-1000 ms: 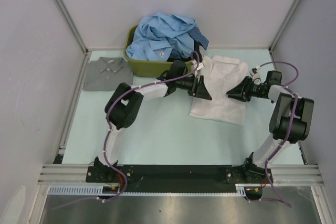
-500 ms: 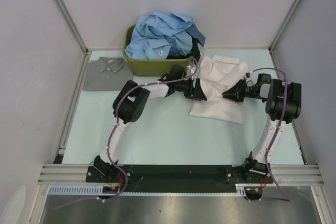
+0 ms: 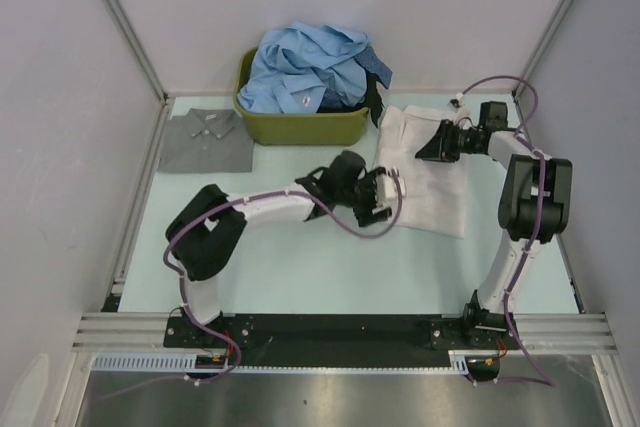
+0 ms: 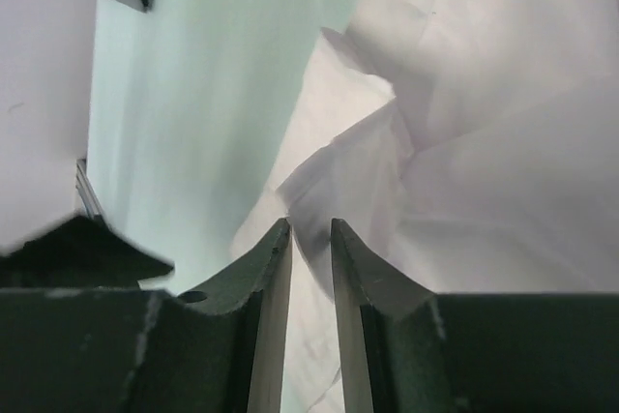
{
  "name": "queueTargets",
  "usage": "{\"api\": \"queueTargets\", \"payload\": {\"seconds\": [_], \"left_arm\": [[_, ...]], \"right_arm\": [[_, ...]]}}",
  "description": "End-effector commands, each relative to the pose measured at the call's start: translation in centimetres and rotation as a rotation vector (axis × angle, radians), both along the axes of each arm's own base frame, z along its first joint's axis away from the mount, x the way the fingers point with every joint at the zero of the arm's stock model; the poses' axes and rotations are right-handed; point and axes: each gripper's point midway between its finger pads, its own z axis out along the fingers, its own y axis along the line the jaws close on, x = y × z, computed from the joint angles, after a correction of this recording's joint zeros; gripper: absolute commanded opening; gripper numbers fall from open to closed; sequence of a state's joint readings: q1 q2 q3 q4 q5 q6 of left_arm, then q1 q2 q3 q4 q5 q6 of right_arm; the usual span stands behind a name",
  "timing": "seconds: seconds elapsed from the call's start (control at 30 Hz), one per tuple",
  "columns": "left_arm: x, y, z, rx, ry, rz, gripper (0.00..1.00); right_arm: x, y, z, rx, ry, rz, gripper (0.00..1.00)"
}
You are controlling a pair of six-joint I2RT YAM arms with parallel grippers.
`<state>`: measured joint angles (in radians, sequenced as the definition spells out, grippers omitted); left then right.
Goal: Fold and stack the long sleeve shirts
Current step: Fold the shirt
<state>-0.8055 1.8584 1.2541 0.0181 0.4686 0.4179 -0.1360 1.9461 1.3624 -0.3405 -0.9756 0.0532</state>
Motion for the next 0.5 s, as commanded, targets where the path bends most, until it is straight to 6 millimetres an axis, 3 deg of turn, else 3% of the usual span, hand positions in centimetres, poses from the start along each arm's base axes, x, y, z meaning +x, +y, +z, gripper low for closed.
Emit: {"api": "queueTargets", "payload": {"seconds": [0.0, 0.13, 0.27, 0.47], "left_arm": [[-0.1, -0.5, -3.0, 0.161, -0.356, -0.116, 0.75], [-1.2, -2.2, -4.5, 0.206, -0.473, -0.189, 0.75], [-1.2, -2.6, -6.6, 0.287, -0.577, -0.206, 0.71], [-0.4, -2.6, -8.6, 0.355, -0.673, -0.218, 0.61]], "right_arm": [[1.1, -0.3, -4.1, -0.094, 0.034, 0.041, 0.27], [2.4, -1.2, -6.0, -0.14, 0.045, 0.013, 0.27], [3.2, -2.0, -8.5, -0.165, 0.108, -0.027, 0.27], [2.9, -1.8, -9.5, -0.185, 0.13, -0.021, 0.26]]}}
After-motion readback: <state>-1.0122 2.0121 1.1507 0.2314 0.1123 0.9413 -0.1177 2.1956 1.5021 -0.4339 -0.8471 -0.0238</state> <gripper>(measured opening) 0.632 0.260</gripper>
